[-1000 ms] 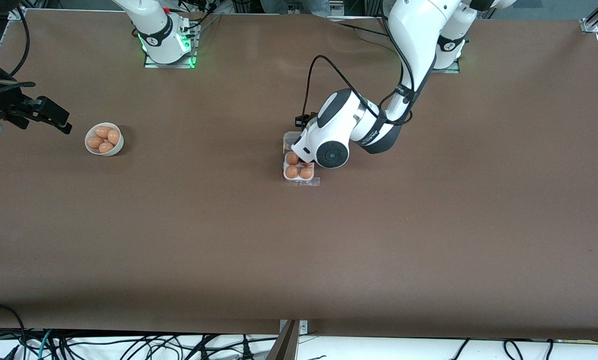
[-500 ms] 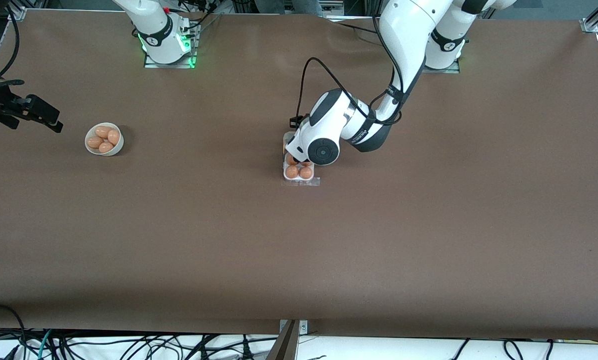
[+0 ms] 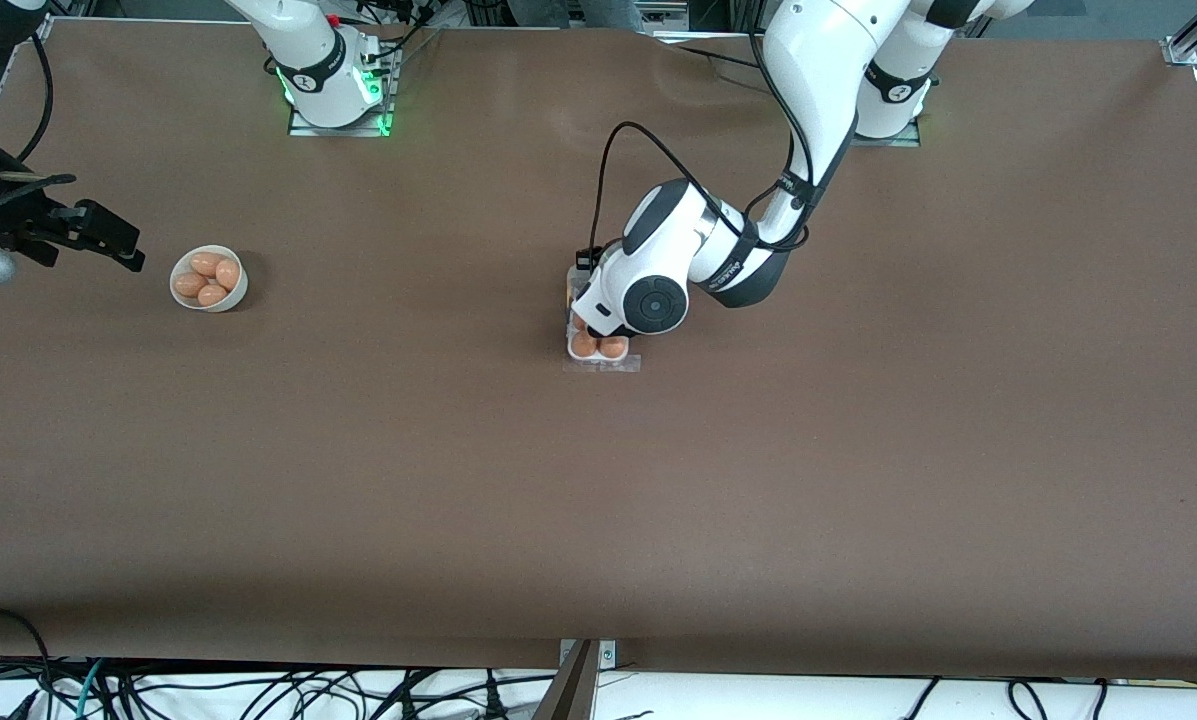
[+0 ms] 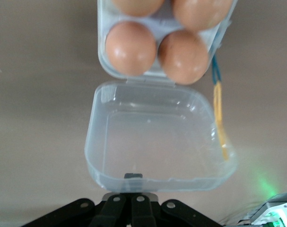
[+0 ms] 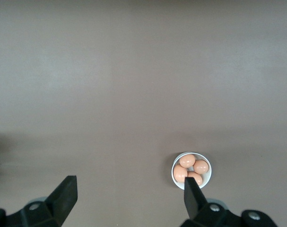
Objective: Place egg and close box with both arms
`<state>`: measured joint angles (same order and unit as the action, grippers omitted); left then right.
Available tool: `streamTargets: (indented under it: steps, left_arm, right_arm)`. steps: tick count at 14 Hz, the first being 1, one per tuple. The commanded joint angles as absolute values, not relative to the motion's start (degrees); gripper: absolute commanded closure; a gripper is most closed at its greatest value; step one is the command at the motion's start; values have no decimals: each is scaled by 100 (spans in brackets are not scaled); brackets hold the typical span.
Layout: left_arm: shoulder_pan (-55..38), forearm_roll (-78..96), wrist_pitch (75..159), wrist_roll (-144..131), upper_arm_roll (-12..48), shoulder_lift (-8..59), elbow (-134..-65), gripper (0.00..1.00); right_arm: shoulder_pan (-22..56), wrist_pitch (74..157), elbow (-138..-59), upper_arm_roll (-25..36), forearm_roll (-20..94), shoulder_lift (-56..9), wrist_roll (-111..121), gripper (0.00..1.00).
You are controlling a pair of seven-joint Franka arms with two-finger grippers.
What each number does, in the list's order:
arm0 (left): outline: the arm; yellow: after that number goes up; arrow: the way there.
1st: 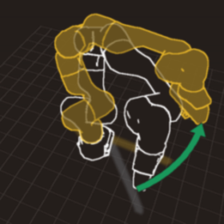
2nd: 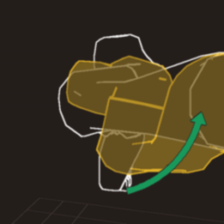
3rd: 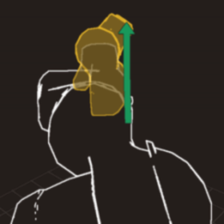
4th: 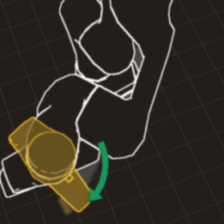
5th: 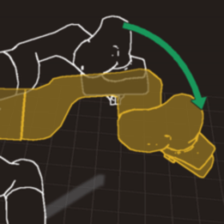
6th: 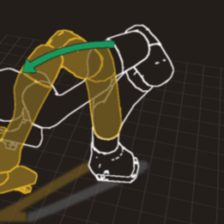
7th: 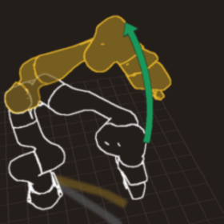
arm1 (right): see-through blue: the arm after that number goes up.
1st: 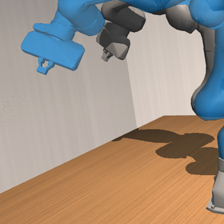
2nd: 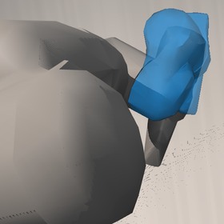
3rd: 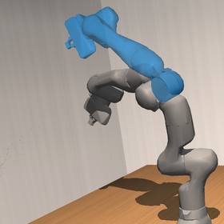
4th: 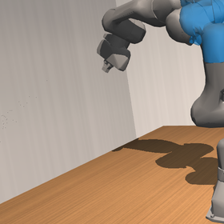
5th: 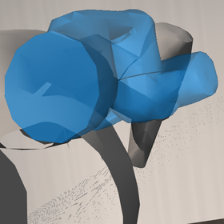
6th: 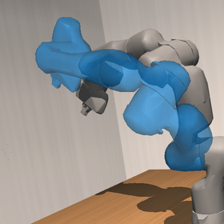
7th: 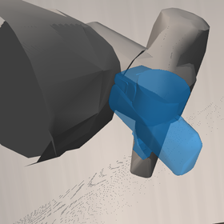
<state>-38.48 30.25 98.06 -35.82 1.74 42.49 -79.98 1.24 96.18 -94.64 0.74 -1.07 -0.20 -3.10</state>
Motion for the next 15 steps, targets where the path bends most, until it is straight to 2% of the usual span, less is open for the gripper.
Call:
streamTargets:
  steps: [1, 6, 8, 9, 12, 13, 15]
  left_arm:
    - [-3788, 3147, 10010, -3656, 141, 4307, -7796, 97]
    - [-3779, 3111, 10433, -3630, -122, 4307, -7551, 97]
    - [-3762, 3085, 10415, -3586, -368, 4289, -7392, 92]
    - [-3753, 2981, 10406, -3577, -465, 4254, -7348, 83]
    - [-3692, 2147, 10092, -3560, -825, 4044, -7032, 35]
    - [-3561, 1901, 9872, -3455, -913, 3930, -6909, 24]
    - [-3297, 1461, 9424, -2737, -949, 3622, -6672, 9]
  right_arm:
    - [105, 9554, -9466, 44, -158, 35, -220, 0]
    - [105, 9545, -9466, 44, -149, 35, -220, 0]
    - [105, 9545, -9466, 44, -149, 26, -220, 0]
    - [105, 9554, -9466, 44, -149, 26, -228, 0]
    - [105, 9554, -9466, 44, -149, 26, -220, 0]
    - [105, 9554, -9466, 44, -149, 26, -220, 0]
    - [105, 9554, -9466, 44, -149, 26, -220, 0]
